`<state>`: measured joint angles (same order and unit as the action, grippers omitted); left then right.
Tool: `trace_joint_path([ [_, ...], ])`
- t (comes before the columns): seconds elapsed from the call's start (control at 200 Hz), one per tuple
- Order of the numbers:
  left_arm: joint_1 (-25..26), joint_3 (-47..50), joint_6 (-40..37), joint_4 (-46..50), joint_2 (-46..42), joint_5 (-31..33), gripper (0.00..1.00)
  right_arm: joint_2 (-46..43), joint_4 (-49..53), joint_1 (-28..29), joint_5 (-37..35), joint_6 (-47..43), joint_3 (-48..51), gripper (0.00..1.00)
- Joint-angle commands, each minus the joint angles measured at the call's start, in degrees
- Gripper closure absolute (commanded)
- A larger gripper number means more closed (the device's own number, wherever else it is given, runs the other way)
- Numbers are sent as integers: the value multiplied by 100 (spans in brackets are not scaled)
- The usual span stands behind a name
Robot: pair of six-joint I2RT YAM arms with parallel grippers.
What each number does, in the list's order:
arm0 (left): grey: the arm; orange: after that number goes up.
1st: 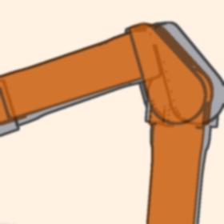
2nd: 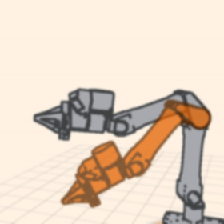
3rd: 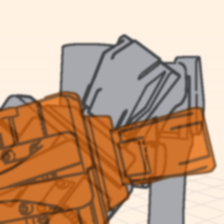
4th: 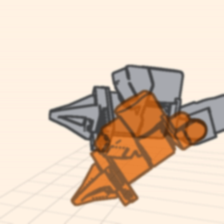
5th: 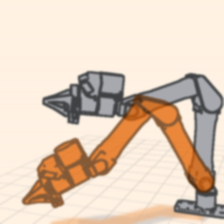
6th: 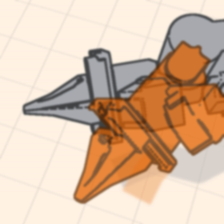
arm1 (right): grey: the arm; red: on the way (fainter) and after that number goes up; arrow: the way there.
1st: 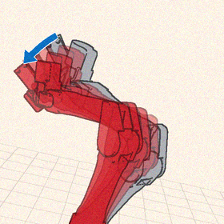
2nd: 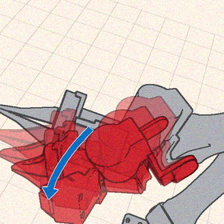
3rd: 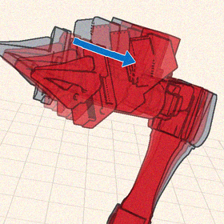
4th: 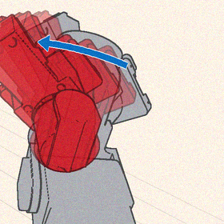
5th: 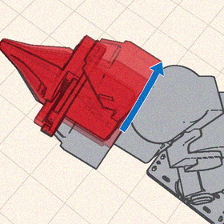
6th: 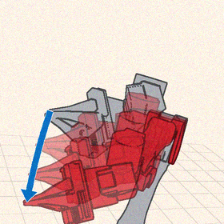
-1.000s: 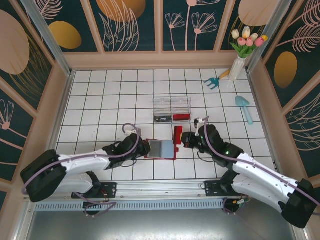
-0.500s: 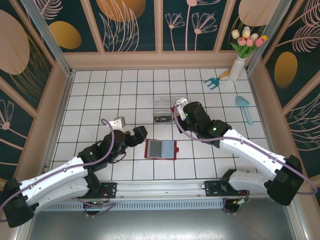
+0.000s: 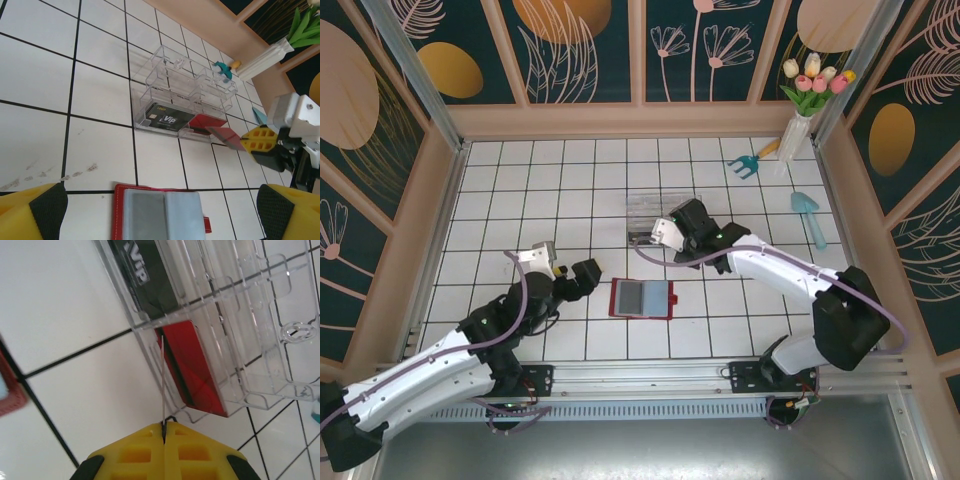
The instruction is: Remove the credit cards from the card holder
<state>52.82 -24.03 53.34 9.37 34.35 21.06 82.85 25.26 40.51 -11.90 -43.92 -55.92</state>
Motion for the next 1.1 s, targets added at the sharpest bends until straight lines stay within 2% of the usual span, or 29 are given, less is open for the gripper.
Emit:
trace_joint_path([
  [0.0, -24, 83, -134, 57, -107, 16, 2, 115, 255, -122, 180, -1047, -267, 100],
  [0.305, -22, 188, -83, 4, -104, -56, 2, 52, -170, -301, 182, -2595, -64, 100],
  [0.676, -25, 221, 17, 57, -113, -53, 2, 316, -496, -483, 650, -2747, -132, 100],
  [1.096, -24, 263, 33, 74, -91, -58, 1, 612, -777, -558, 654, -2775, -78, 100],
])
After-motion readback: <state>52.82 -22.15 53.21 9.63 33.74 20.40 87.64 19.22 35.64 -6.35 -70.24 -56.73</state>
